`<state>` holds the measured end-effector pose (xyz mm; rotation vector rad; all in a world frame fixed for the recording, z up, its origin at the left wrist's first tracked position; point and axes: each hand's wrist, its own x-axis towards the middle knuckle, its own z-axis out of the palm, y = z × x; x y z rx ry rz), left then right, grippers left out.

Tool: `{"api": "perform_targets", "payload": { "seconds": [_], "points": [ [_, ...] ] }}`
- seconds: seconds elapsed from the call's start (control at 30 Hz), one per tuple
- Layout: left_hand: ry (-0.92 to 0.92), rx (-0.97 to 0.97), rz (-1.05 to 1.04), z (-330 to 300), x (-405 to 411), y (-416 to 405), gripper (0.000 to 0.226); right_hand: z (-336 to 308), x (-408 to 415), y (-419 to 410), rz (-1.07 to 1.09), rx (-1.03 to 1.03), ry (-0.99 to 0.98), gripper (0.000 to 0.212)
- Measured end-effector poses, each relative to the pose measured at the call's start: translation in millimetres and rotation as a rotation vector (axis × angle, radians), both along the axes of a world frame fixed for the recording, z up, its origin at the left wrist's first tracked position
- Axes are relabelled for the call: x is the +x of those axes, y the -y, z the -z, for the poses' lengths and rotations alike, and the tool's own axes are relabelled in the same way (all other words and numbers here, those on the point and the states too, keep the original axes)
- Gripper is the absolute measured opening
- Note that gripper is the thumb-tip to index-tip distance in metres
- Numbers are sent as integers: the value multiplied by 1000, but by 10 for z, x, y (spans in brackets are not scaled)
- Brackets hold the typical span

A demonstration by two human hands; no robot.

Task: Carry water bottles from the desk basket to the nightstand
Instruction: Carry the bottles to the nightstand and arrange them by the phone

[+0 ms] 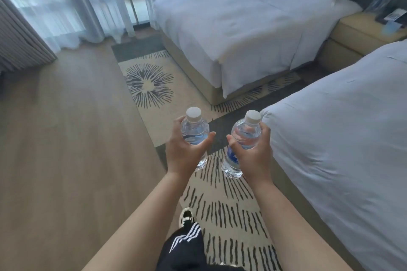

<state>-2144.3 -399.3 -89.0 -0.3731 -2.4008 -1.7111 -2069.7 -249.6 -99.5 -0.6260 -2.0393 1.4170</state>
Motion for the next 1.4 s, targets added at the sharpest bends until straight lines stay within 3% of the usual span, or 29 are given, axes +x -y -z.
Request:
{"api": "perform_targets", "payload": {
  "seconds": [0.23, 0.4, 0.73, 1.07, 1.4],
  "points": [
    [11, -35, 114, -132, -1617, -732, 65, -164, -1465, -649, 212, 61, -3, 72],
    [76, -49, 197, -74, -2356, -1392, 67, -113, -2039, -1195, 304, 48, -7, 71],
    [180, -22, 366, 272, -3824, -3522, 69, 241, -3469, -3255, 459, 66, -14, 71],
    [97, -90, 496, -7, -4825, -5457, 71, 79, -4317, -5061, 652, 78, -23, 73],
    [180, -99, 703, 258, -5811, -7191, 71, 390, -5185, -6431, 856, 5, 22, 71]
  ]
}}
